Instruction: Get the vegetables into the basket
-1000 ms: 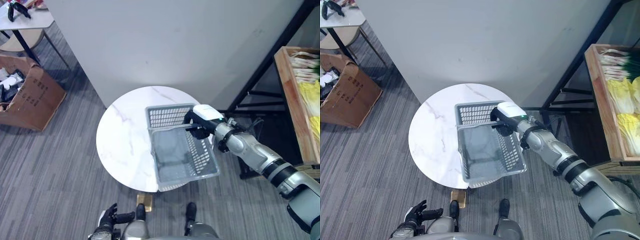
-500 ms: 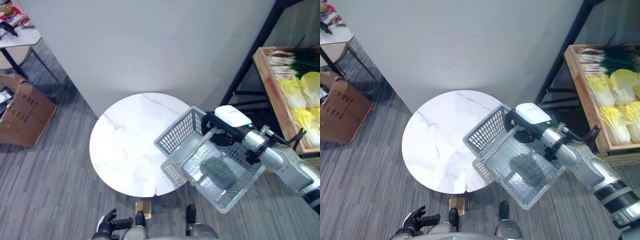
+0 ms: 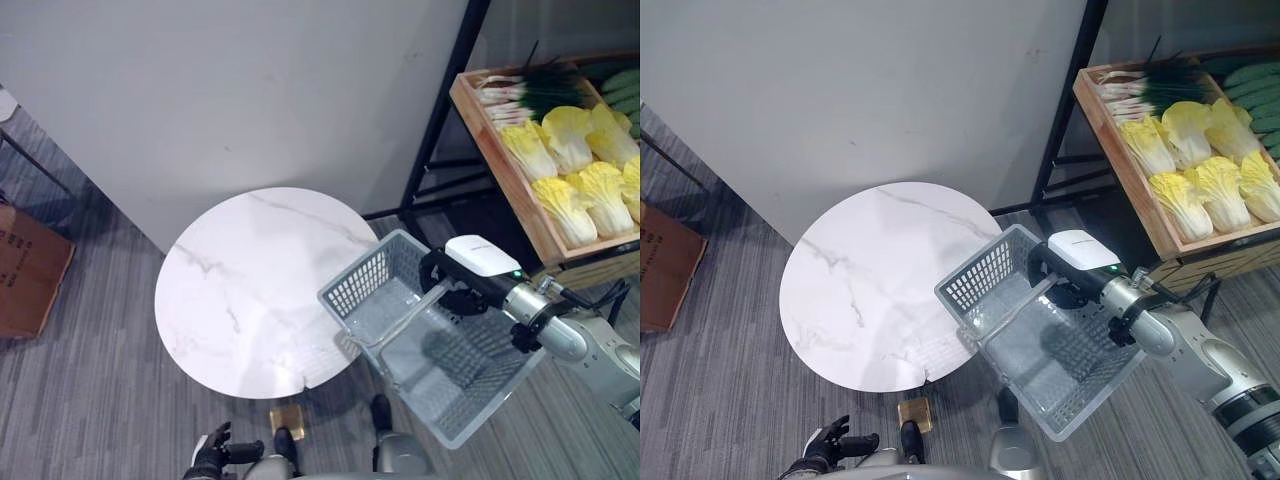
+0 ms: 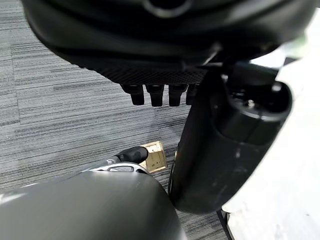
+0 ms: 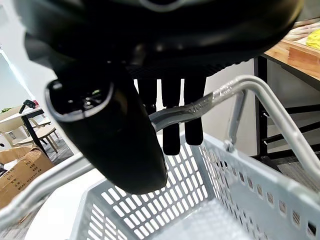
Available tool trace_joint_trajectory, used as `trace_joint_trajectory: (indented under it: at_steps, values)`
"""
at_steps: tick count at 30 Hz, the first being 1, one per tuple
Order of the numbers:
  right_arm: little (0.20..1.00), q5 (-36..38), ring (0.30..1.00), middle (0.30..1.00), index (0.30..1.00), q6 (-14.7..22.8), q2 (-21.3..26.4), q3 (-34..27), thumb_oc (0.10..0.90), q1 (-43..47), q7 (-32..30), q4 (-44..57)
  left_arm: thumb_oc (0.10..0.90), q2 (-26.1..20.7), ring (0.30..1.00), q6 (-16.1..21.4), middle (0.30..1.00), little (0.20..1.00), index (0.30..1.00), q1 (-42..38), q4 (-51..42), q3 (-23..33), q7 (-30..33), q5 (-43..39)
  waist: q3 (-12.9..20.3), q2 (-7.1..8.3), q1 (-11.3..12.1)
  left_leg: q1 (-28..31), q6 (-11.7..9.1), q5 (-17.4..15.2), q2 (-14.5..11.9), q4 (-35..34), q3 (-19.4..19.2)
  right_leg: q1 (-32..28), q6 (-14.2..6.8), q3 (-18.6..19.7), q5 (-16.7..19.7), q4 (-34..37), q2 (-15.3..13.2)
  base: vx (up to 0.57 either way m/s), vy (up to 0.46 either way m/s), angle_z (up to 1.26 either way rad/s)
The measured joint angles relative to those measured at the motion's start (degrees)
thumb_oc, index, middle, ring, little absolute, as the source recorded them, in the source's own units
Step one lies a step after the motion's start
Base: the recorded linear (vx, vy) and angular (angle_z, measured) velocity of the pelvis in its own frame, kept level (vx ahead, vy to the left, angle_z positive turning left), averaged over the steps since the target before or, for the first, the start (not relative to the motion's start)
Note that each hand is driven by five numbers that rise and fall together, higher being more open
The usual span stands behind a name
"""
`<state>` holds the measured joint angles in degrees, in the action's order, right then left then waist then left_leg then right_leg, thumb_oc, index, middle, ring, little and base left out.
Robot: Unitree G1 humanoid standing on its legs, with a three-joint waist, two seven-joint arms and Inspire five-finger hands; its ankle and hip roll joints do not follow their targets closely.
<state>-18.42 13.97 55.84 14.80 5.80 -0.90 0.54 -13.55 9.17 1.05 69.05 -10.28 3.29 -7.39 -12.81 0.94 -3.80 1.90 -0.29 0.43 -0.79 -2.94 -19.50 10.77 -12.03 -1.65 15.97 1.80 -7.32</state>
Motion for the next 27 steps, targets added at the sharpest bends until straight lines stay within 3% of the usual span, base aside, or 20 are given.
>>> trace_joint_trajectory:
  at_steps: [1,2,3,5,6,8,9,10,11,13,14,15,16,17,19,20,22,27]
  values:
    - [0.300,-0.19,0.300,0.300,0.300,-0.02,-2.21,0.90,0.400,2.34,-0.06,0.02,0.900,-0.77,1.000,0.18,1.000,1.000,1.000,0.53,-1.61,-1.04,-0.07,0.92,-0.03,-0.23,2.07,0.47,1.59,0.20,-0.64,-1.86,-3.40,1.22,1.55,0.29,4.78,3.17,0.94,-0.20,0.196,-2.42]
    - [0.300,-0.23,0.300,0.300,0.300,0.38,-1.99,1.19,0.400,2.65,-0.18,1.05,0.900,-1.52,1.000,-0.11,1.000,1.000,1.000,-1.55,-0.87,-0.09,-0.05,2.15,-2.74,0.35,2.13,1.57,1.46,0.46,-1.09,-1.66,-6.86,0.84,2.12,-8.61,-2.08,-0.44,0.18,-0.16,0.133,-1.74]
    - [0.300,-0.29,0.300,0.300,0.300,0.22,-1.59,1.78,0.400,2.54,0.23,1.06,0.900,-2.04,1.000,-0.27,1.000,1.000,1.000,-1.91,-0.37,0.50,0.09,2.54,-3.17,0.02,0.78,1.45,1.66,0.40,-2.15,-1.33,-8.29,0.60,4.51,-12.95,-5.60,-5.08,-0.61,-0.16,0.124,-1.18]
    - [0.300,-0.33,0.300,0.300,0.300,-0.26,-1.51,3.32,0.400,2.63,0.58,0.99,0.900,-2.46,1.000,0.06,1.000,1.000,1.000,-1.56,0.60,0.88,-0.20,2.88,-3.64,-0.99,1.47,2.51,1.69,0.37,-4.93,-1.50,-11.85,0.61,4.67,-17.76,-9.68,-15.03,-1.29,-0.14,0.040,-1.21]
    - [0.300,-0.36,0.300,0.300,0.300,-0.11,-1.46,4.26,0.400,2.77,1.03,1.86,0.900,-3.67,1.000,-0.10,1.000,1.000,1.000,-0.40,0.28,0.82,-0.69,2.77,-3.56,-1.00,3.05,3.12,1.79,0.31,-7.50,-0.78,-17.26,-0.31,3.51,-21.66,-12.86,-22.96,-5.00,-0.13,0.025,-1.60]
    - [0.300,-0.42,0.300,0.300,0.300,-0.06,-1.45,5.66,0.400,4.62,1.09,2.54,0.900,-4.68,1.000,-0.07,1.000,1.000,1.000,0.35,0.11,0.75,-0.82,2.82,-3.05,-0.09,4.85,3.53,1.79,0.14,-8.78,0.29,-20.80,-3.10,3.05,-26.02,-14.17,-26.11,-11.06,-0.13,-0.019,-1.47]
    - [0.300,-0.46,0.300,0.300,0.300,0.06,-1.49,5.97,0.400,5.50,1.09,3.36,0.900,-5.49,1.000,-0.13,1.000,1.000,1.000,0.43,-0.04,0.66,-0.83,2.85,-2.59,0.75,4.60,3.34,1.28,0.46,-8.80,0.56,-22.11,-5.91,3.39,-25.45,-12.19,-22.57,-12.56,-0.09,-0.119,-0.85]
    - [0.300,-0.48,0.300,0.300,0.300,0.09,-2.27,6.02,0.400,6.47,1.09,3.68,0.900,-6.38,1.000,-0.56,1.000,1.000,1.000,-0.09,0.14,0.61,-0.81,2.83,-2.68,1.52,4.25,3.14,0.77,0.75,-8.70,1.48,-22.32,-7.81,3.01,-25.48,-13.07,-20.26,-12.92,-0.03,-0.144,-0.67]
    - [0.300,-0.72,0.300,0.300,0.300,-0.10,-2.13,7.45,0.400,8.41,1.13,3.65,0.900,-5.88,1.000,-0.75,1.000,1.000,1.000,0.13,0.52,1.26,-0.80,2.84,-2.43,1.19,4.72,3.46,0.75,1.11,-9.95,2.25,-23.28,-7.98,4.54,-27.05,-14.07,-17.62,-10.99,-0.03,-0.200,-0.88]
    - [0.300,-1.30,0.300,0.300,0.300,-0.08,-2.09,8.85,0.400,9.87,1.21,4.36,0.900,-5.32,1.000,-0.58,1.000,1.000,1.000,0.98,0.49,4.00,-0.76,2.32,-2.27,1.11,6.46,3.25,0.76,1.10,-13.24,7.58,-21.62,-9.22,5.46,-27.44,-14.11,-12.39,-8.17,-0.02,-0.178,-1.25]
    - [0.300,-1.37,0.300,0.300,0.300,-0.06,-1.70,8.94,0.400,9.45,1.20,4.90,0.900,-5.60,1.000,-0.19,1.000,1.000,1.000,0.97,0.42,6.45,-0.68,2.38,-1.63,2.21,5.65,-0.40,-0.68,-1.67,-14.82,13.46,-20.83,-11.05,6.88,-26.08,-13.95,-7.65,-7.67,0.00,-0.219,-0.83]
    - [0.300,-1.36,0.300,0.300,0.300,-0.07,-0.60,8.88,0.400,9.40,1.20,4.92,0.900,-5.07,1.000,-0.23,1.000,1.000,1.000,0.75,0.46,6.36,-0.73,2.47,-1.43,2.42,4.81,-1.05,-1.20,-1.69,-13.00,10.46,-20.40,-11.76,6.99,-25.78,-14.02,-6.13,-7.71,0.00,-0.188,-0.49]
    - [0.300,-1.37,0.300,0.300,0.300,-0.17,0.66,8.51,0.400,9.26,1.21,4.77,0.900,-4.12,1.000,-0.11,1.000,1.000,1.000,0.49,0.50,5.97,-0.96,2.84,-1.00,1.73,4.23,-2.02,-1.20,-1.04,-11.47,7.73,-20.27,-11.81,6.98,-25.40,-14.03,-5.29,-7.34,-0.02,-0.207,-0.36]
    - [0.300,-1.37,0.300,0.300,0.300,-0.30,3.02,6.70,0.400,7.18,1.22,4.77,0.900,-1.38,1.000,-0.04,1.000,1.000,1.000,0.44,1.32,5.80,-1.14,2.97,0.90,-1.55,3.64,-4.95,-0.13,6.19,-10.74,4.97,-20.62,-11.86,6.77,-25.22,-14.17,-4.08,-4.61,-0.03,-0.141,-0.38]
    - [0.300,-1.36,0.300,0.300,0.300,-0.87,2.64,6.30,0.400,4.83,1.22,4.79,0.900,-1.11,1.000,-0.22,1.000,1.000,1.000,0.23,1.47,5.68,-1.02,2.93,1.80,-1.29,2.49,-4.34,-0.97,6.10,-11.45,4.98,-21.34,-12.64,6.22,-25.27,-14.64,-3.26,-3.81,-0.03,-0.179,-0.14]
    - [0.300,-1.36,0.300,0.300,0.300,-0.85,2.63,6.35,0.400,3.19,1.62,4.82,0.900,-1.52,1.000,-0.10,1.000,1.000,1.000,0.09,1.43,5.34,-1.01,2.95,2.02,-0.07,2.13,-4.35,-1.06,6.17,-11.80,5.12,-21.31,-12.86,6.22,-25.21,-14.64,-2.29,-3.15,-0.01,-0.142,-0.02]
    - [0.300,-2.17,0.300,0.300,0.300,-0.84,2.67,6.28,0.400,1.76,1.73,4.77,0.900,-1.82,1.000,-0.25,1.000,1.000,1.000,-0.10,1.66,5.34,-1.04,2.97,2.06,0.42,1.61,-4.37,-1.29,6.29,-12.31,5.27,-21.17,-13.35,6.23,-25.14,-14.64,-1.44,-2.71,-0.02,-0.132,-0.03]
    - [0.300,-1.56,0.300,0.300,0.300,-0.43,2.58,-0.97,0.400,-4.83,1.79,4.81,0.900,-1.15,1.000,-0.60,1.000,1.000,1.000,-0.21,2.69,5.06,-1.03,2.95,2.17,-0.71,0.86,-4.02,-1.76,6.64,-13.05,5.67,-21.10,-13.65,6.19,-24.90,-14.72,-0.73,-2.00,-0.03,-0.107,0.00]
